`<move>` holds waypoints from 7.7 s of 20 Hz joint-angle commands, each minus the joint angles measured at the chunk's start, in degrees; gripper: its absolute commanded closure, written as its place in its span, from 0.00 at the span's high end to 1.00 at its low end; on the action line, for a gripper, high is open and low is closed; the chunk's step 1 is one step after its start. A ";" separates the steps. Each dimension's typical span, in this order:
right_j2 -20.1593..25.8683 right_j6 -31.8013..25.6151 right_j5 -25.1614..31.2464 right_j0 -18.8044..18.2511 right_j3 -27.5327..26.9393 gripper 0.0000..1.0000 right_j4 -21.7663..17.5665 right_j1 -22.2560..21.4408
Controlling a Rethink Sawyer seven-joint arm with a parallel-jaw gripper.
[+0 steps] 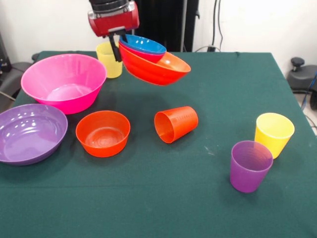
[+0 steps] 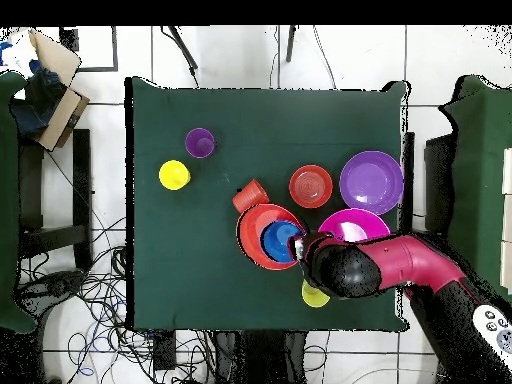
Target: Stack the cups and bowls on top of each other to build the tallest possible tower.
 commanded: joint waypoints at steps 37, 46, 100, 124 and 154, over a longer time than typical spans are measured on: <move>4.62 -45.61 31.93 -1.27 -33.63 0.00 0.03 10.16; 3.13 -50.06 27.92 -5.11 -33.20 0.00 -1.91 13.88; -2.51 -34.51 5.49 -16.48 -12.02 0.00 -15.98 17.79; -13.70 -17.20 -10.84 -4.06 -2.99 0.00 -15.88 17.71; -38.72 6.11 -37.48 23.10 1.13 0.00 -11.02 16.11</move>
